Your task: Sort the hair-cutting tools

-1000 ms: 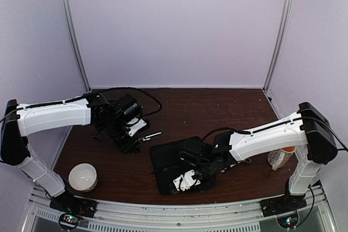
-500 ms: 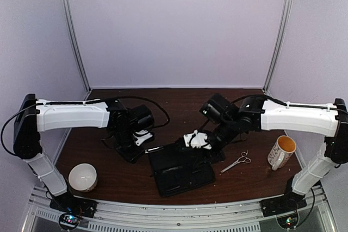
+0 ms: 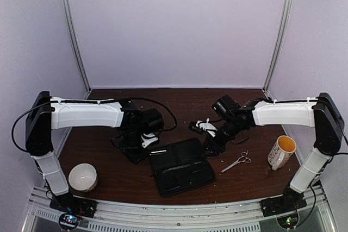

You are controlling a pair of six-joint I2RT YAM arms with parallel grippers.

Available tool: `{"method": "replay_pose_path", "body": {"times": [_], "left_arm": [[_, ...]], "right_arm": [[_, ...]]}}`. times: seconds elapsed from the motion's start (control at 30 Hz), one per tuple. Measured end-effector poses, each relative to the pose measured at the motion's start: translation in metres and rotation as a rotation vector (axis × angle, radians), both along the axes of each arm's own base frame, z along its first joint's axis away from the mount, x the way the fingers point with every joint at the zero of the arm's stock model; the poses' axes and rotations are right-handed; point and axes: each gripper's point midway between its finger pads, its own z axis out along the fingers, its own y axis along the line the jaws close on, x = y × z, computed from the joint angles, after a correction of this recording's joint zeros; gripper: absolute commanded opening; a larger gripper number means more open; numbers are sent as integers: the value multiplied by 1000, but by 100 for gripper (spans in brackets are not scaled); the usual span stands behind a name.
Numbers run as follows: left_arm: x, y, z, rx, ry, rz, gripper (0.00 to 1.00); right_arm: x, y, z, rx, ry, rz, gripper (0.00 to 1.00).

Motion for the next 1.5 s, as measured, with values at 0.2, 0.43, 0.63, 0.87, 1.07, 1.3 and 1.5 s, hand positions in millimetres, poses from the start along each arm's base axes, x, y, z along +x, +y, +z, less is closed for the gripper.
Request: {"method": "replay_pose_path", "body": {"times": [0.2, 0.43, 0.63, 0.87, 1.07, 1.3, 1.5], "left_arm": [[-17, -18, 3, -6, 8, -63, 0], [-26, -22, -7, 32, 29, -44, 0], [-25, -19, -17, 68, 33, 0, 0], [-20, -23, -24, 90, 21, 16, 0], [-18, -30, -31, 100, 19, 8, 0], [-14, -38, -36, 102, 22, 3, 0], [-9, -50, -38, 89, 27, -13, 0]], "right_arm": [[12, -10, -15, -51, 29, -79, 46], [4, -19, -24, -80, 89, -115, 51], [-9, -20, -34, -78, 173, -132, 51], [-14, -15, -42, -64, 239, -128, 51], [-21, -12, -53, -65, 299, -115, 51], [-22, -7, -54, -50, 329, -101, 51], [-23, -5, -53, -39, 347, -90, 50]]}}
